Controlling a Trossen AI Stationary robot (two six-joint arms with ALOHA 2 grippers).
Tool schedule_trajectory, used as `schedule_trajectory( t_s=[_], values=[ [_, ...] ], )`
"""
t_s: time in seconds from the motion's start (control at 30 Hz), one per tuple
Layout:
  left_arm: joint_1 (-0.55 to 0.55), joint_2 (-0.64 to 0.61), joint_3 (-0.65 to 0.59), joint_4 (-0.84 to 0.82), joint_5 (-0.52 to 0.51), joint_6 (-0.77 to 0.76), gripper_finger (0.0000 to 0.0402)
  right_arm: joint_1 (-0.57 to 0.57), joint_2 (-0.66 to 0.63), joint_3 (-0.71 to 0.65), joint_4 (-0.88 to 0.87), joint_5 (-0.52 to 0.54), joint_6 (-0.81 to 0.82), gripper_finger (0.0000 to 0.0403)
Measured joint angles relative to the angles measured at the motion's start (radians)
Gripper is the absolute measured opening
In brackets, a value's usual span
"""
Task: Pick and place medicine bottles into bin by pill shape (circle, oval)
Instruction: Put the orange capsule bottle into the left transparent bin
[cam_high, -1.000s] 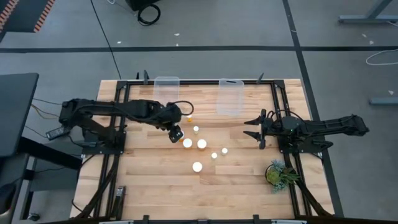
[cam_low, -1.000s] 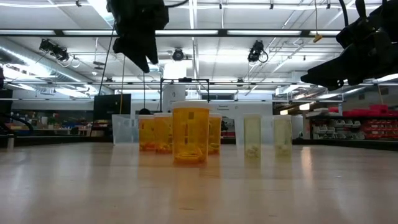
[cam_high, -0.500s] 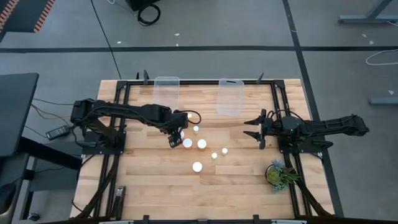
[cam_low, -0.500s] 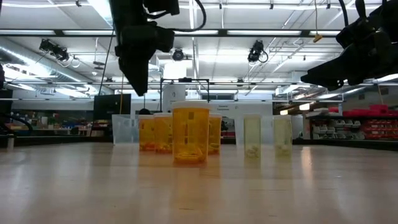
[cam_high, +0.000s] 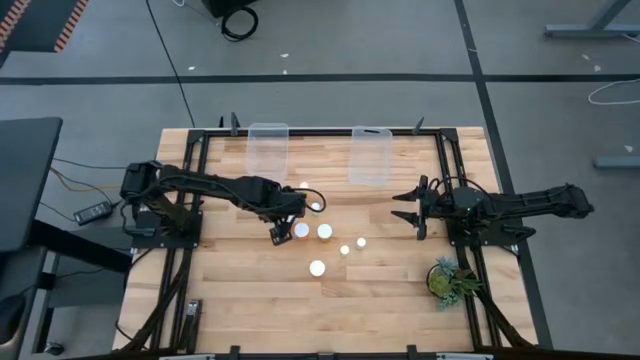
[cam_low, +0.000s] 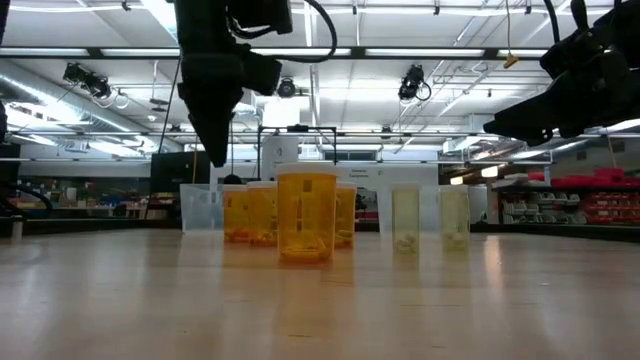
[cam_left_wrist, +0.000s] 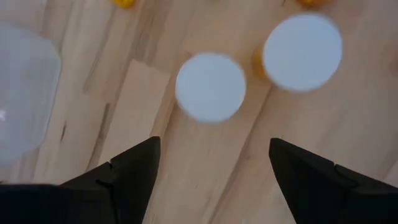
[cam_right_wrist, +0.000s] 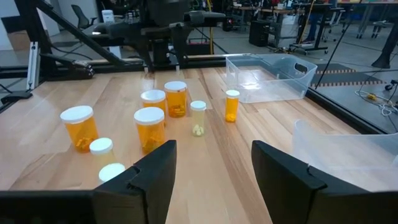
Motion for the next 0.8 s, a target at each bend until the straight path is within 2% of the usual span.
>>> schedule_trajectory(
  t_s=[0.27, 0.8],
  values=[
    [0.001, 0.065, 0.0, 0.003, -0.015, 0.044, 0.0338, 0.0, 0.012, 0.0, -0.006, 0.0, 0.0, 0.0216],
    [0.001, 0.177, 0.0, 0.056, -0.015, 0.088, 0.0339, 0.0, 0.014, 0.0, -0.007, 0.0, 0.0, 0.0216]
  ],
)
